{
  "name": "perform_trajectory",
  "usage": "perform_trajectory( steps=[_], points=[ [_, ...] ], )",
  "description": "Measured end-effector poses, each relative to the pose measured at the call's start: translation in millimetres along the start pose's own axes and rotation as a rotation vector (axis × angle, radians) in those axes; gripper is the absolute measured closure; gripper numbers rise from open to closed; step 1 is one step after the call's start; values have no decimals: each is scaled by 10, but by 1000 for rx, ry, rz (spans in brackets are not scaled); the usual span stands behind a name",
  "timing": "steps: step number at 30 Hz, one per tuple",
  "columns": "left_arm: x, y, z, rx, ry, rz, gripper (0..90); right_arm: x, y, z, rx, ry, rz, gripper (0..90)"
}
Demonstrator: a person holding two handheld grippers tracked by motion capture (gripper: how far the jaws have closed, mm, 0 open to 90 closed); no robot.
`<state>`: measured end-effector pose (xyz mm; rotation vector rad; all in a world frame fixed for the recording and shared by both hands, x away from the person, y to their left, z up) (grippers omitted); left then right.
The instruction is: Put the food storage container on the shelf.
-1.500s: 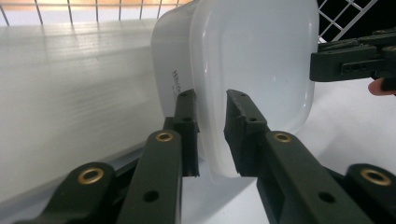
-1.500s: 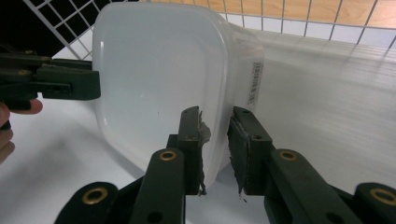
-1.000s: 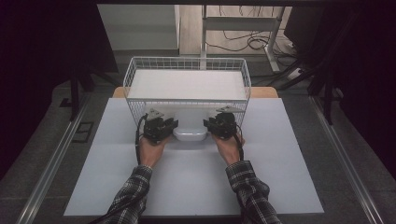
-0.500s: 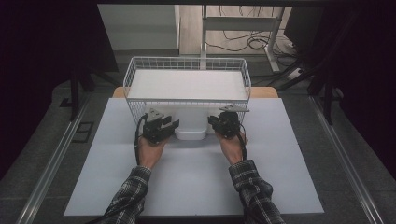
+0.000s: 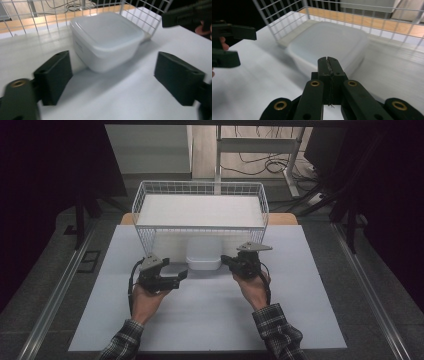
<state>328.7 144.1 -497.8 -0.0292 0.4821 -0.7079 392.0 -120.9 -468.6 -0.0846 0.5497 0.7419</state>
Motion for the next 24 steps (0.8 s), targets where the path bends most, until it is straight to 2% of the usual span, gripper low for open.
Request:
perform_trajectory(
  steps=[4, 7, 10, 13, 17, 24],
  points=[
    [-148, -66, -163, 8, 28, -16, 51, -36, 118, -35, 7, 7, 21, 894],
    [-251, -113, -289, 3, 39, -16, 36, -25, 202, -77, -8, 19, 35, 895],
    [-334, -163, -418, 29, 53, -5, 27, 11, 262, -130, -30, 33, 53, 894],
    [-407, -210, -514, 71, 62, 12, 21, 73, 308, -184, -40, 46, 81, 894],
    [-493, -271, -612, 86, 52, 6, 11, 175, 374, -236, -82, 67, 77, 896],
    [-591, -360, -737, 118, 70, 9, 3, 371, 390, -284, -84, 99, 67, 896]
  ],
)
Point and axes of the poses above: each handheld gripper's, and its own axes: x roughly forward along the jaws, z roughly out of its top, y roughly to its left, the point moved 3 cm from there along x, roughly forward along the jaws, and after that the axes turned 4 degrees about -z, right-handed, at the moved point
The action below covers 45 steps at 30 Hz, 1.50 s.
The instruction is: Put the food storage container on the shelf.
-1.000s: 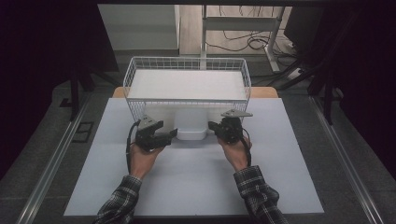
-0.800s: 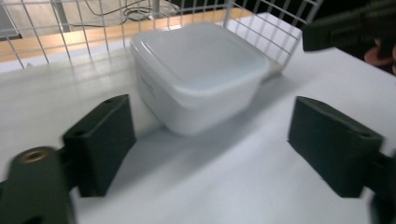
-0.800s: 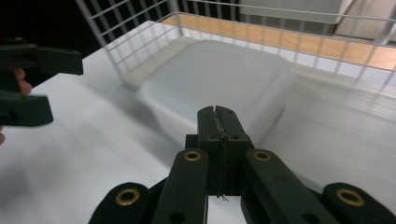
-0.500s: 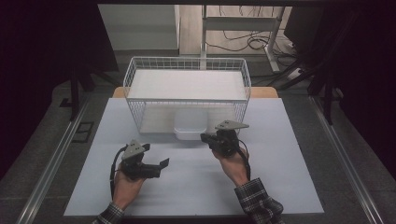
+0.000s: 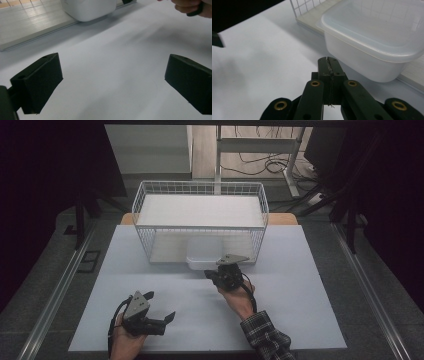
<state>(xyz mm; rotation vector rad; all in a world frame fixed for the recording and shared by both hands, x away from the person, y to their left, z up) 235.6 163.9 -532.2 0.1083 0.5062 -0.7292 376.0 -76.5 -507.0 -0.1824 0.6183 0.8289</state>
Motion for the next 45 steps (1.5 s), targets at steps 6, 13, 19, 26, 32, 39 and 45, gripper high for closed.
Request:
perform_trajectory(
  steps=[6, 13, 19, 26, 32, 39, 45],
  points=[
    [-28, 15, -31, 0, 1, 3, 6, 140, -49, 35, 12, 8, -17, 897],
    [-22, 36, -38, 32, -16, 33, 17, 278, -130, 79, 4, 30, -54, 897],
    [-23, 28, -29, 64, -36, 31, 29, 341, -208, 124, -1, 31, -71, 897],
    [-43, 56, -27, 50, -52, 35, 32, 439, -291, 193, 4, 31, -86, 897],
    [-40, 60, -26, 50, -55, 30, 32, 509, -349, 265, 8, 28, -109, 897],
    [-44, 65, -23, 45, -61, 29, 31, 587, -405, 292, 11, 32, -134, 897],
    [-42, 83, -30, 34, -57, 22, 31, 607, -411, 320, 12, 39, -121, 895]
  ],
)
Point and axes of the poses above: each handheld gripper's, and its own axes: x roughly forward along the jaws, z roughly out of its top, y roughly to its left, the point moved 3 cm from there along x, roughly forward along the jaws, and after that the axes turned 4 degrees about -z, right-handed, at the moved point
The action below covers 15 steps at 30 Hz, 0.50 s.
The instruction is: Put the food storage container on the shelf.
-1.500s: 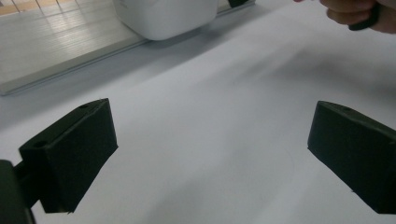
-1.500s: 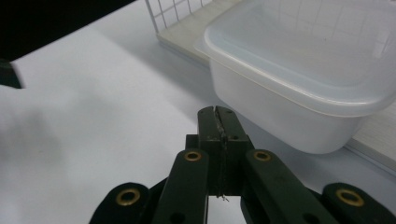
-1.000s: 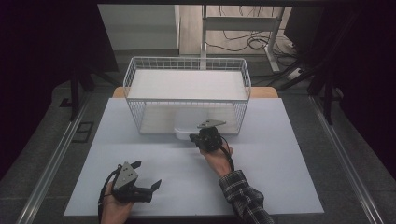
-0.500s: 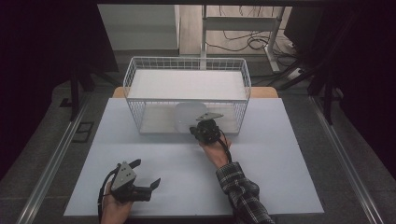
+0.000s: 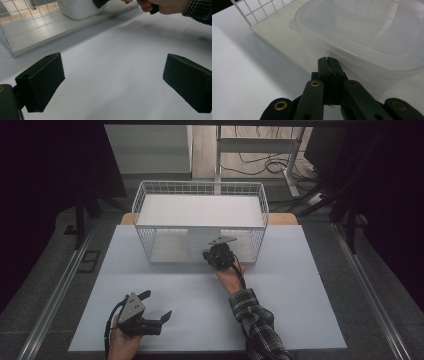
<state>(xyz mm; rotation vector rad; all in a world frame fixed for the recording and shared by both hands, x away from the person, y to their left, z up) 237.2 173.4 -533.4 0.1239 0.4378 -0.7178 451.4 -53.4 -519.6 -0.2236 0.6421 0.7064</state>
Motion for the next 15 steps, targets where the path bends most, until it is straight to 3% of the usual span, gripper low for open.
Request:
perform_trajectory(
  steps=[2, 7, 12, 15],
  points=[
    [5, 2, -2, -3, 4, -1, 30, -13, 15, -3, -7, 7, 9, 860],
    [10, -6, 0, -5, 12, -2, 23, -86, 60, 3, -2, -9, 27, 657],
    [11, 10, -5, -41, 35, -19, 22, -193, 110, -3, 8, -13, 51, 462],
    [5, 19, 1, -61, 44, -30, 27, -245, 147, -23, -12, -4, 55, 384]
  ],
)
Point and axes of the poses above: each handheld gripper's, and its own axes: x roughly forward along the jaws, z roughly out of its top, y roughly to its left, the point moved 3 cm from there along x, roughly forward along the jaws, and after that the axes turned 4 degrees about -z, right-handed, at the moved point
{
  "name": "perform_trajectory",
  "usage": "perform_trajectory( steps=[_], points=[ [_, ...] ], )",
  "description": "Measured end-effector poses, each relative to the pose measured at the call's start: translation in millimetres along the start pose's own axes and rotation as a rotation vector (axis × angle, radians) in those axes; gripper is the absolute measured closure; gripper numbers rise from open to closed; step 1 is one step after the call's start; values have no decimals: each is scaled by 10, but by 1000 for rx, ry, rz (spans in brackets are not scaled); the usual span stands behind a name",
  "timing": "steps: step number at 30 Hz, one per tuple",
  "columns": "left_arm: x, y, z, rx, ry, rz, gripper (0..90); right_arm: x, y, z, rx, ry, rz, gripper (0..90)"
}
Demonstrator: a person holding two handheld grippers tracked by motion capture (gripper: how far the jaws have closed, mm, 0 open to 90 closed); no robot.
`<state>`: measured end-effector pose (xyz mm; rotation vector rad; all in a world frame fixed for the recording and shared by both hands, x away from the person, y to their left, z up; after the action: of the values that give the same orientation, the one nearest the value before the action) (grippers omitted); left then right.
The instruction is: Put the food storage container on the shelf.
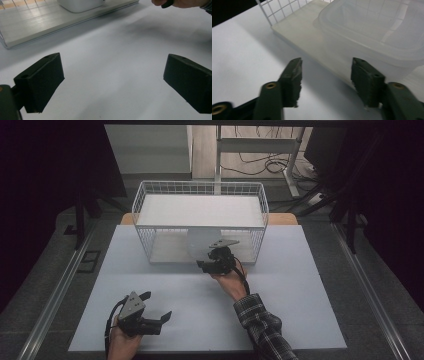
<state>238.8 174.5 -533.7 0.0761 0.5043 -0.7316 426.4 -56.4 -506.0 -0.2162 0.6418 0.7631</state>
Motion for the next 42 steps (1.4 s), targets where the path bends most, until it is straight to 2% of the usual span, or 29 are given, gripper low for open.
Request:
perform_trajectory(
  steps=[5, 10, 17, 24, 29, 36, 42],
  points=[
    [12, 7, -8, -32, 28, -20, 31, -100, 48, -30, -18, -8, 11, 273],
    [28, 2, -19, -27, 37, -23, 33, -190, 83, -49, -47, -14, 12, 191],
    [58, -15, -34, 2, 35, -29, 31, -299, 117, -117, -34, -20, 33, 126],
    [69, -10, -39, -10, 33, -41, 31, -398, 133, -210, -44, -25, 27, 74],
    [79, -17, -44, 0, 43, -37, 31, -484, 145, -286, -40, -36, 35, 50],
    [80, -9, -56, 11, 52, -29, 30, -629, 173, -475, -61, -4, 28, 32],
    [91, -14, -62, 13, 60, -28, 27, -843, 200, -784, -80, 17, 8, 19]
  ],
)
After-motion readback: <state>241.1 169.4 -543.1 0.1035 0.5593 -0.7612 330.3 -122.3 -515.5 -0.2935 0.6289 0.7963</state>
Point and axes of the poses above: each handheld gripper's, and its own axes: x roughly forward along the jaws, z roughly out of its top, y roughly to its left, the point moved 3 cm from there along x, roughly forward along the jaws, and after that the axes turned 4 degrees about -z, right-handed, at the moved point
